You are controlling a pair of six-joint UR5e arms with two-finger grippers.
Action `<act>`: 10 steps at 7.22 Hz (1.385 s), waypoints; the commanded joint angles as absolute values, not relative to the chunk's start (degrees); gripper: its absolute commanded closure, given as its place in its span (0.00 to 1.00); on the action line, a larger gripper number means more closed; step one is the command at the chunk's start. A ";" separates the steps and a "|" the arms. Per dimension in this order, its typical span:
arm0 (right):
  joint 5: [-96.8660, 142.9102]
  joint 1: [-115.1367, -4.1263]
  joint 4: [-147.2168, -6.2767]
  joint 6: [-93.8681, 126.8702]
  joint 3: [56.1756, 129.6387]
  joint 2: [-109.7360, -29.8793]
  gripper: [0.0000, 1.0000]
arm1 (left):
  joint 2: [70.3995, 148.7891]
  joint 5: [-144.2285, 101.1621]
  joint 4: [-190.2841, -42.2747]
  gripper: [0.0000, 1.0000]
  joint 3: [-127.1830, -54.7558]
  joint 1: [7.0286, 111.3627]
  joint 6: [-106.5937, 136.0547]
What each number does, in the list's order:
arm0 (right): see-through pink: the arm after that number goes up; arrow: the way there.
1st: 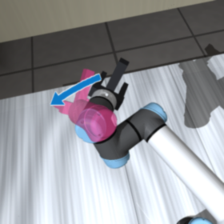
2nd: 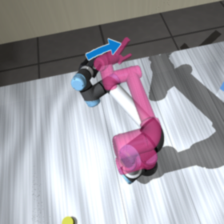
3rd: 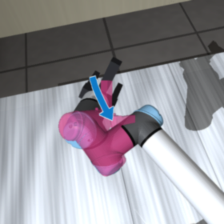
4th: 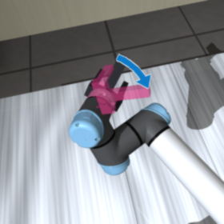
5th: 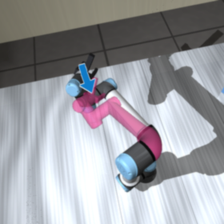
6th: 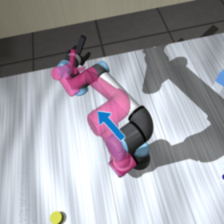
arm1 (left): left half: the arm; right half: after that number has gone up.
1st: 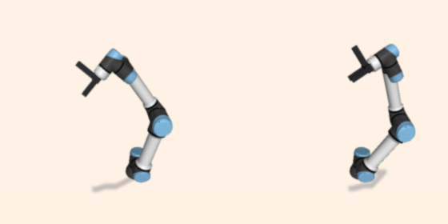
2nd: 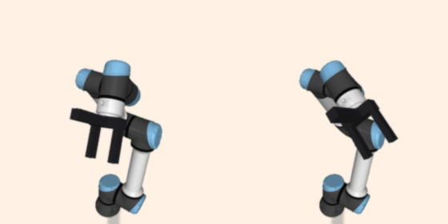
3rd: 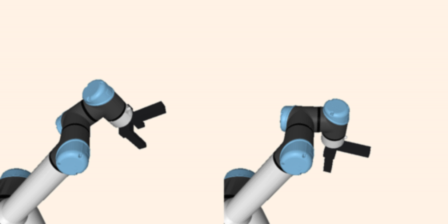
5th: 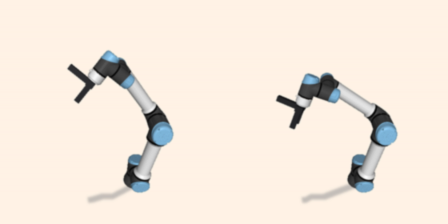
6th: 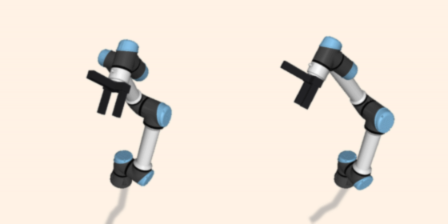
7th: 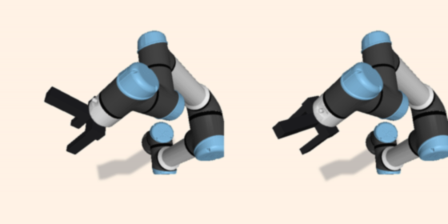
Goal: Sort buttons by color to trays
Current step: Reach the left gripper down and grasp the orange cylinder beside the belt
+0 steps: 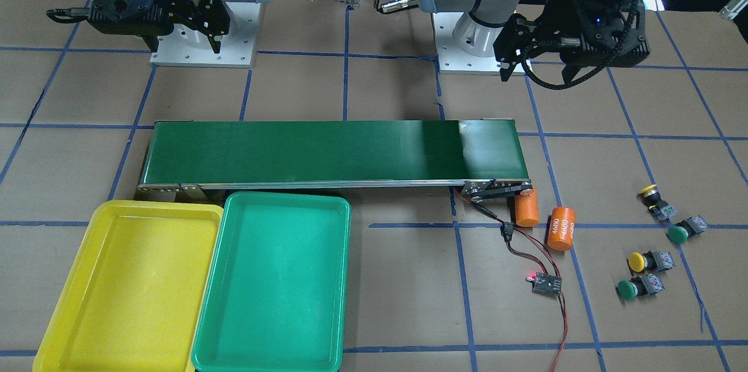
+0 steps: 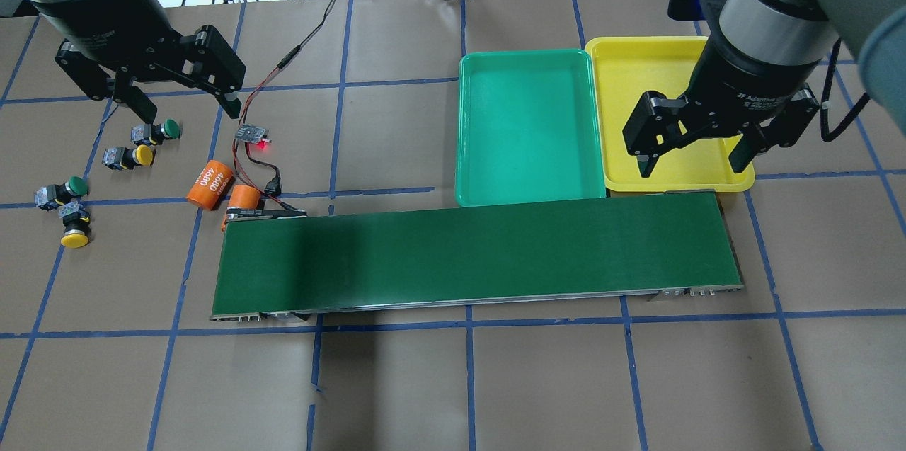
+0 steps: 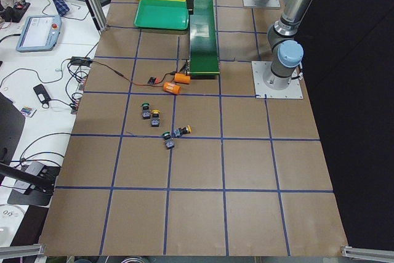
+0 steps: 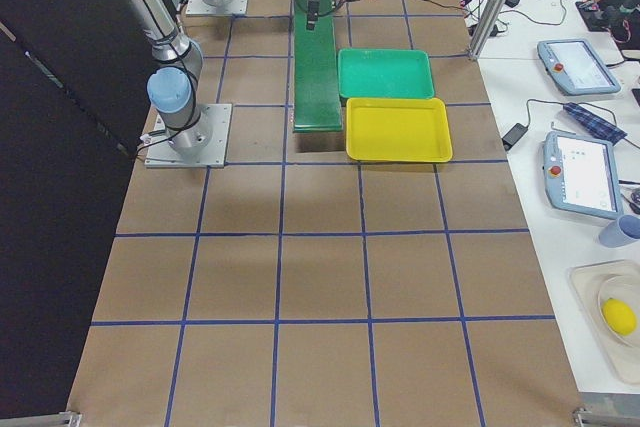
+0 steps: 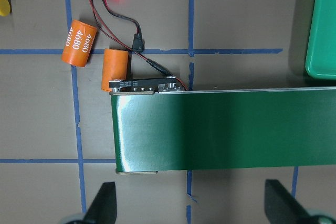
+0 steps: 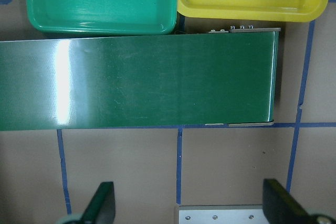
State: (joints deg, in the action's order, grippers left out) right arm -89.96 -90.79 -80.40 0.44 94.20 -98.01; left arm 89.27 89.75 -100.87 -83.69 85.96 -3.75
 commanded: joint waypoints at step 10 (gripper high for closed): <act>-89.91 -90.79 -80.68 0.62 94.31 -98.26 0.00 | 103.96 90.61 -86.91 0.00 -92.87 74.97 -31.48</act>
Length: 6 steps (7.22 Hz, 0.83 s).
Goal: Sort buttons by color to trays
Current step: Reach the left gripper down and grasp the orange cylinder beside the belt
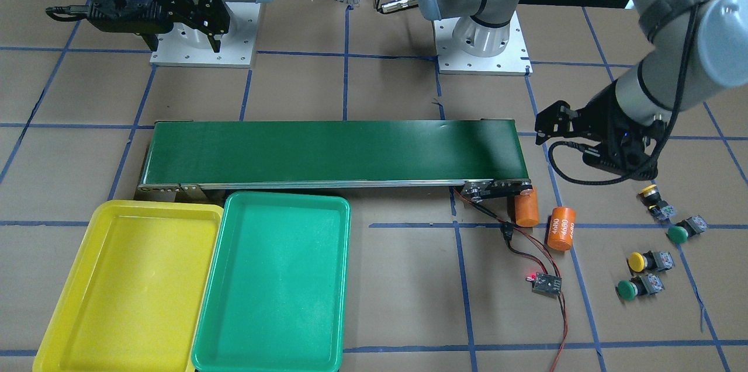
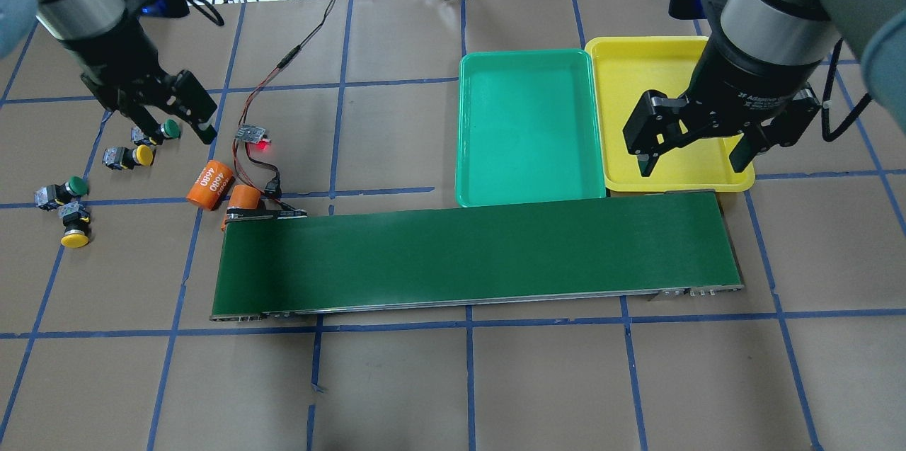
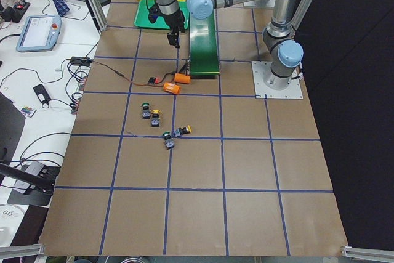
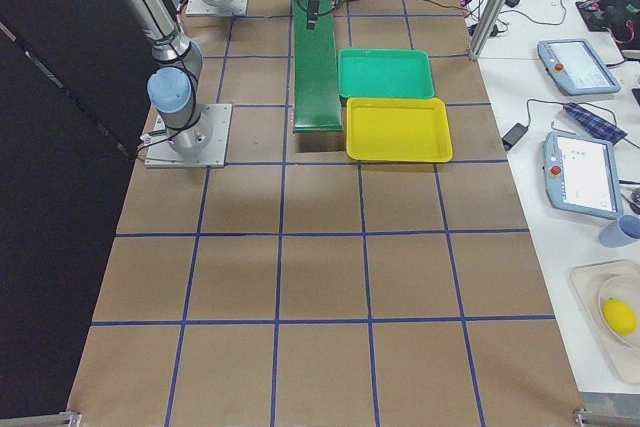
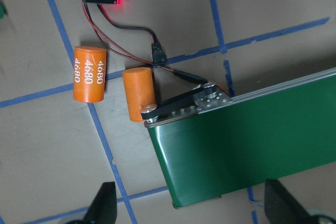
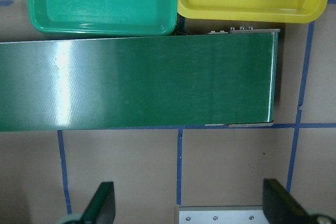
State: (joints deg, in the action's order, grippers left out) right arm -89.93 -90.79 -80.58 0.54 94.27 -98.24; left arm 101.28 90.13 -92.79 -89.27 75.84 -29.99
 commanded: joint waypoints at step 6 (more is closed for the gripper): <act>-90.00 -90.79 -80.68 0.62 94.31 -98.26 0.00 | 113.37 90.97 -63.81 0.00 -103.27 75.41 -23.82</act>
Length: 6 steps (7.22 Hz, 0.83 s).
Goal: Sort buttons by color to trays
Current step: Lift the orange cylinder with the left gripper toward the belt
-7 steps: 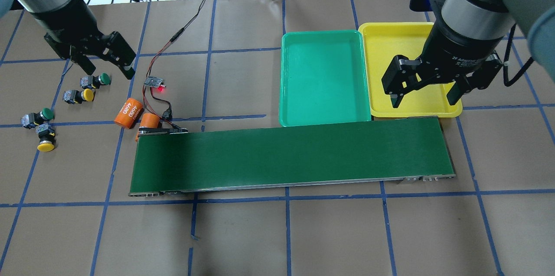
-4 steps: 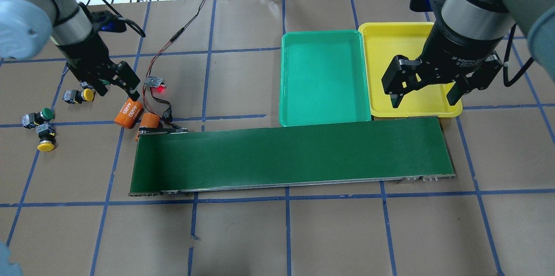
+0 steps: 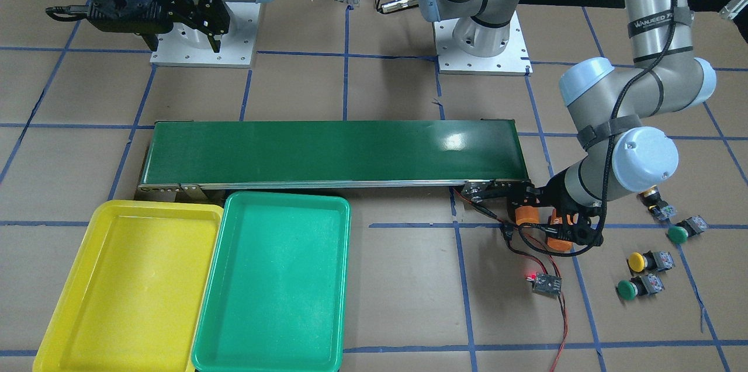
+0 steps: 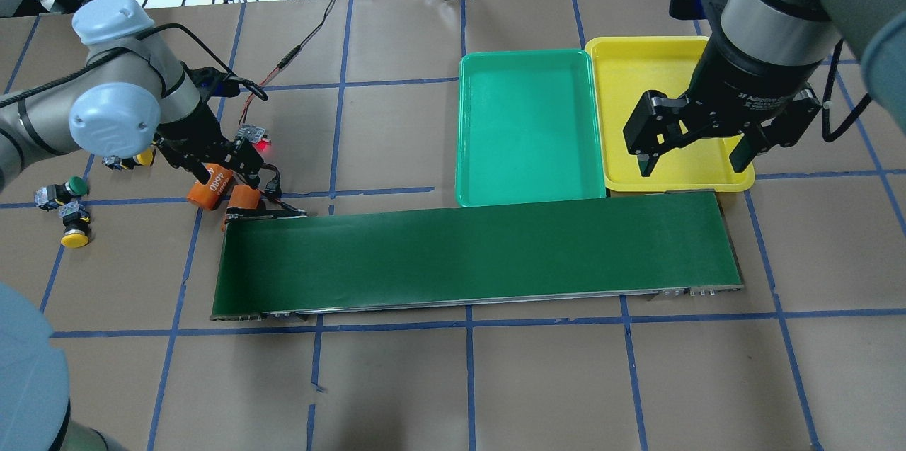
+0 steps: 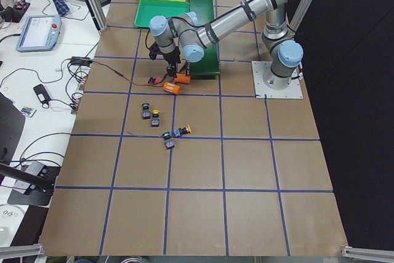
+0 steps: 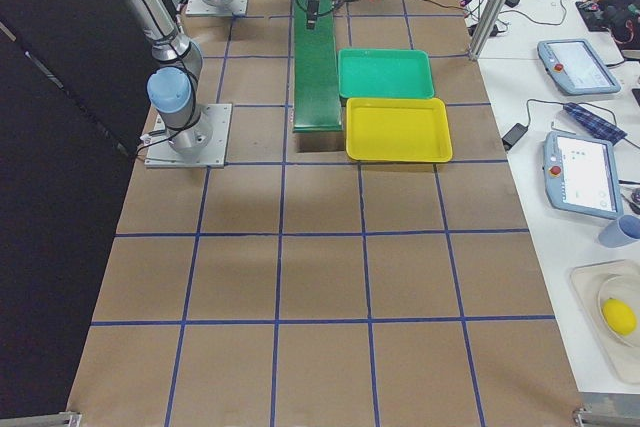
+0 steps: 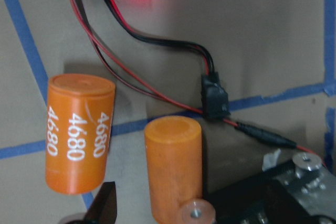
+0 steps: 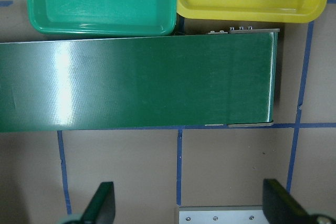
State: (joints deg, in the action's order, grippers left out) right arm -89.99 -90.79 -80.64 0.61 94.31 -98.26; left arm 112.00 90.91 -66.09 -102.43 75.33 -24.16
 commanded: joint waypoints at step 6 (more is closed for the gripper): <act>-89.91 -90.88 -80.68 0.62 94.31 -98.26 0.00 | 114.96 97.40 -63.19 1.00 -104.85 75.24 -26.45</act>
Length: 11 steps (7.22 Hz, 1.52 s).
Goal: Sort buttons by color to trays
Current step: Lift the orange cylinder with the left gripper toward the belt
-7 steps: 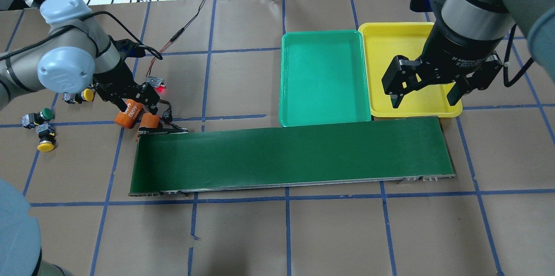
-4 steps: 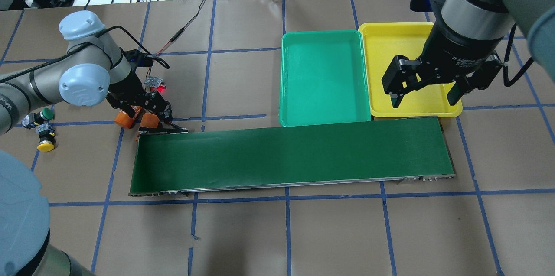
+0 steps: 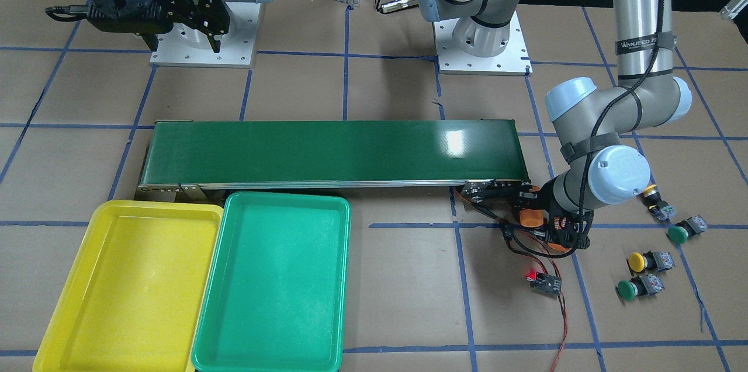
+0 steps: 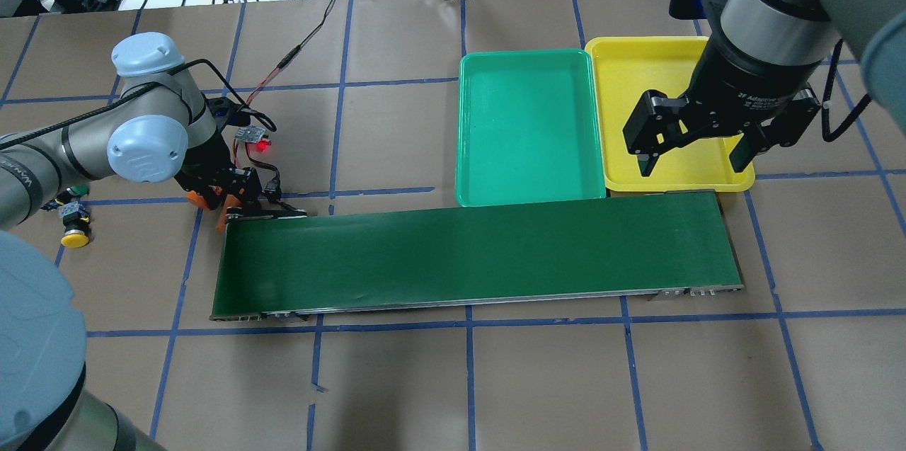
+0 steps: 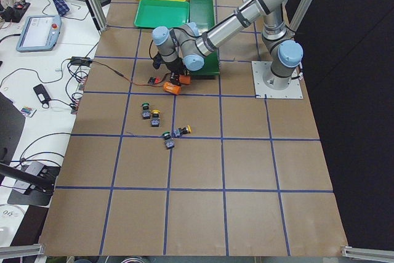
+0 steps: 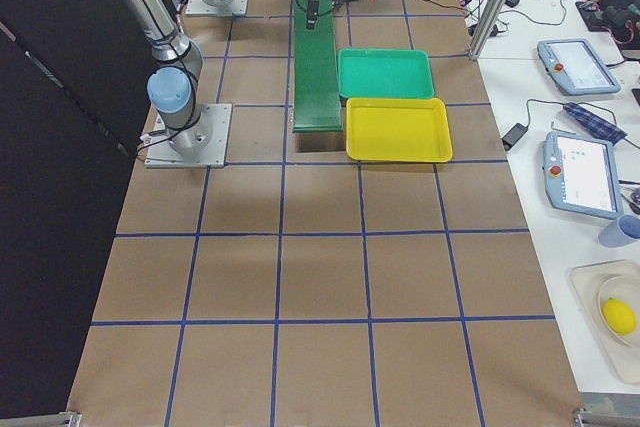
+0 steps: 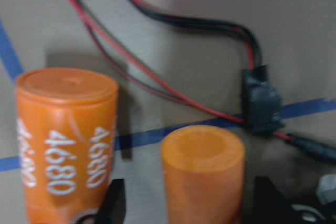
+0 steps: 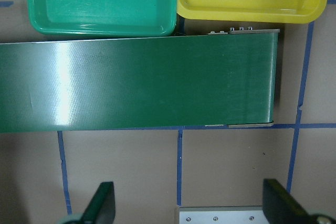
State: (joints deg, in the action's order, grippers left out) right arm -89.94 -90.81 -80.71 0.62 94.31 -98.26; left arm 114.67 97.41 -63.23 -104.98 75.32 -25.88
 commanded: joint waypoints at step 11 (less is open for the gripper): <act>-89.74 -90.79 -80.95 0.62 94.31 -98.26 0.00 | 92.20 94.75 -80.18 1.00 -114.16 83.31 -73.64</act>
State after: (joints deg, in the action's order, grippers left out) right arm -89.84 -90.79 -80.92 0.62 94.29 -98.26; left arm 92.95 94.67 -82.14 -111.78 81.07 -70.22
